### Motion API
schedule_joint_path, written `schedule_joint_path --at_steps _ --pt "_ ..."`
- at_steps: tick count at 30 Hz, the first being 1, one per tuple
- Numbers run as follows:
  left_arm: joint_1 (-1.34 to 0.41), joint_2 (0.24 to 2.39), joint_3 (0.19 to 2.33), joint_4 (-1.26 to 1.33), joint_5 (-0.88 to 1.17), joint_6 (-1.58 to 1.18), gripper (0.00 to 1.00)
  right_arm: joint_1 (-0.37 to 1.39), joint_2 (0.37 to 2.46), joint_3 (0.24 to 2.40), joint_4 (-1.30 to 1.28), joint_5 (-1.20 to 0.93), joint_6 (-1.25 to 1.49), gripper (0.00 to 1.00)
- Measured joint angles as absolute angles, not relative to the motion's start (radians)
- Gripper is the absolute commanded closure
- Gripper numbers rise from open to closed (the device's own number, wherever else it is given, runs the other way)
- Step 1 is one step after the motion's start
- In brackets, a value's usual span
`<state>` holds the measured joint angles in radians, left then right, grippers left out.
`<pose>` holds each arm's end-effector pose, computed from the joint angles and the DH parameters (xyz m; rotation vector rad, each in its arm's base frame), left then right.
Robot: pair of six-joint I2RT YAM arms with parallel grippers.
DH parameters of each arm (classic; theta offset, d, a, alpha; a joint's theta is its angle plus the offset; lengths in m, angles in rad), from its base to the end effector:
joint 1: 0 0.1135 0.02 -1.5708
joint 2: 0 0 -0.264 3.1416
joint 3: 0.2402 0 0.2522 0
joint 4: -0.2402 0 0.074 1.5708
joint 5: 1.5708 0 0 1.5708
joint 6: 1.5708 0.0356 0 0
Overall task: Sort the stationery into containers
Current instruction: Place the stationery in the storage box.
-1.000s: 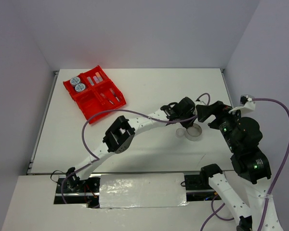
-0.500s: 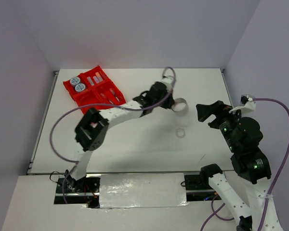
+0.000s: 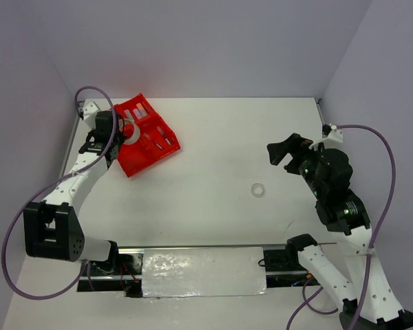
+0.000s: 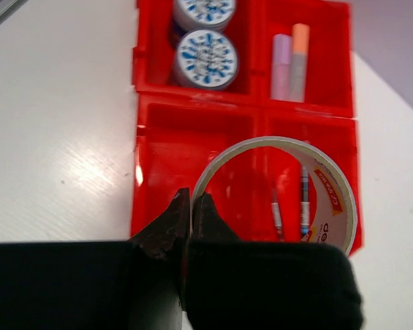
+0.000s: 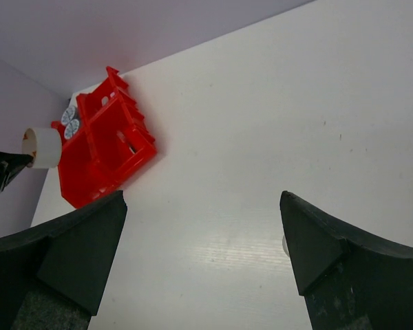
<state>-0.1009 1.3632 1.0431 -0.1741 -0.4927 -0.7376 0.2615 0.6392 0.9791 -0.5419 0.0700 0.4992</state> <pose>0.3099 -0.0144 0.3017 -0.9020 1.7873 -0.0265 0.1227 0.0303 0.3873 0.2641 1.7787 0.4861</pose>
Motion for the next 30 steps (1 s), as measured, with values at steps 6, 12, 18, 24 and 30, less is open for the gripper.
schedule_joint_path --at_steps 6,12,18,24,30 --pt "-0.045 1.452 1.043 -0.209 -0.481 -0.736 1.00 0.262 0.694 0.972 -0.527 0.043 0.495 0.00" --pt "-0.044 1.566 1.055 -0.218 -0.481 -0.736 1.00 0.262 0.696 0.968 -0.516 0.033 0.482 0.00" --pt "-0.044 1.616 1.091 -0.240 -0.492 -0.730 0.54 0.262 0.709 0.968 -0.515 0.020 0.477 0.00" --pt "-0.044 1.620 1.126 -0.236 -0.498 -0.728 0.11 0.262 0.738 0.968 -0.508 0.007 0.477 0.00" --pt "-0.078 1.588 1.126 -0.221 -0.452 -0.683 0.08 0.262 0.773 0.958 -0.482 -0.016 0.477 0.00"
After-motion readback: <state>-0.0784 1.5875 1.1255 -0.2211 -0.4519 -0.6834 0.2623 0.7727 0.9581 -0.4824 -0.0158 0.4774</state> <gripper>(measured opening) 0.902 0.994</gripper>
